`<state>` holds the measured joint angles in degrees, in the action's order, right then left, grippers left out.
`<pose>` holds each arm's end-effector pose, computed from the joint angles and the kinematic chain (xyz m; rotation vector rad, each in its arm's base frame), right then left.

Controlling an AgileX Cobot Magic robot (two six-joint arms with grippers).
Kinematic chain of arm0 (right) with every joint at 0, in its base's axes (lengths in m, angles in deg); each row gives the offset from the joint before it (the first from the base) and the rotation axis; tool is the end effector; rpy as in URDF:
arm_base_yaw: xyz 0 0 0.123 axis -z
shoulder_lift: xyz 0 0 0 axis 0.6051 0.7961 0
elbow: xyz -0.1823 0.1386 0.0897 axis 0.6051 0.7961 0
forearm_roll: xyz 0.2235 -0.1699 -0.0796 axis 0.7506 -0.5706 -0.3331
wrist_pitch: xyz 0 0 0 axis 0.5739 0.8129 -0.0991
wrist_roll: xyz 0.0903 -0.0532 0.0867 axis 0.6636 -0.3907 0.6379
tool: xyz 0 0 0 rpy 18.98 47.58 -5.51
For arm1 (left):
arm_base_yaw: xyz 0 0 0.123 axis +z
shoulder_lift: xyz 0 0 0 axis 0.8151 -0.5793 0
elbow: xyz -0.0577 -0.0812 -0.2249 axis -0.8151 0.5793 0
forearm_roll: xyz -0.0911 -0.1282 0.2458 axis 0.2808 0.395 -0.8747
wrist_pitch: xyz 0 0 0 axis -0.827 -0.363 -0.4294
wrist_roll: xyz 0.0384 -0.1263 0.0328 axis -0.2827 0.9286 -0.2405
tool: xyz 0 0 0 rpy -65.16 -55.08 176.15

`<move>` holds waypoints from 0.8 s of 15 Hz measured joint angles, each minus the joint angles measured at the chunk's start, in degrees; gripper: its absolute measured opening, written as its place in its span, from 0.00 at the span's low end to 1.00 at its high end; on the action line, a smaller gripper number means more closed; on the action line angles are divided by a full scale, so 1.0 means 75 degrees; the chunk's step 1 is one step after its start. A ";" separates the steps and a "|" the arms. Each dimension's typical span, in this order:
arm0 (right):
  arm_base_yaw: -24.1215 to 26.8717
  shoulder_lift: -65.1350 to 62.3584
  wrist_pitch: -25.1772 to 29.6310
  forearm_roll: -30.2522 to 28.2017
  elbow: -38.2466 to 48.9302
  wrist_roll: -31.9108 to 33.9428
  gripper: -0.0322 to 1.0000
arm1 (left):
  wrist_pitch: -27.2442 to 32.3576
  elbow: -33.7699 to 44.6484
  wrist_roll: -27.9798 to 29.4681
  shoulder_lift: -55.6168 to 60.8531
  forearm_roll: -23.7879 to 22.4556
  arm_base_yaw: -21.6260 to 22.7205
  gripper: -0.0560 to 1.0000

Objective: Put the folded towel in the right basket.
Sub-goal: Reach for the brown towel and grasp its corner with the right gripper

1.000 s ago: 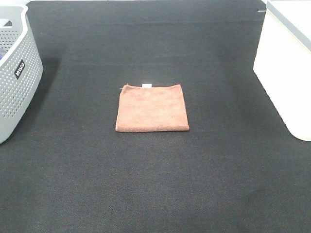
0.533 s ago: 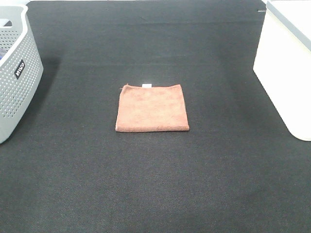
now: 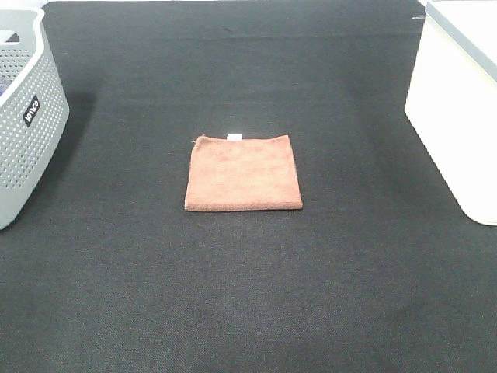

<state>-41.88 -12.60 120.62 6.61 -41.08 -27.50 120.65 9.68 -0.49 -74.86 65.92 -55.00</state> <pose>0.1081 0.0100 0.2779 -0.1465 2.0363 0.0239 0.1086 -0.0081 0.2807 0.1266 2.0200 -0.0056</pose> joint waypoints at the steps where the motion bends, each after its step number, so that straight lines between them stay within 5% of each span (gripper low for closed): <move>1: 0.0000 0.0000 0.0000 0.0000 0.0000 0.0000 0.82 | 0.0000 0.0000 0.0000 0.0000 0.0000 0.0000 0.88; 12: 0.0000 0.0191 -0.0084 -0.0145 -0.0053 0.0008 0.81 | 0.0000 0.0000 0.0000 0.0000 0.0000 0.0000 0.88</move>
<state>-41.88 -11.16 119.99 5.52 -41.48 -27.44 120.65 9.68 -0.49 -74.86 65.92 -55.00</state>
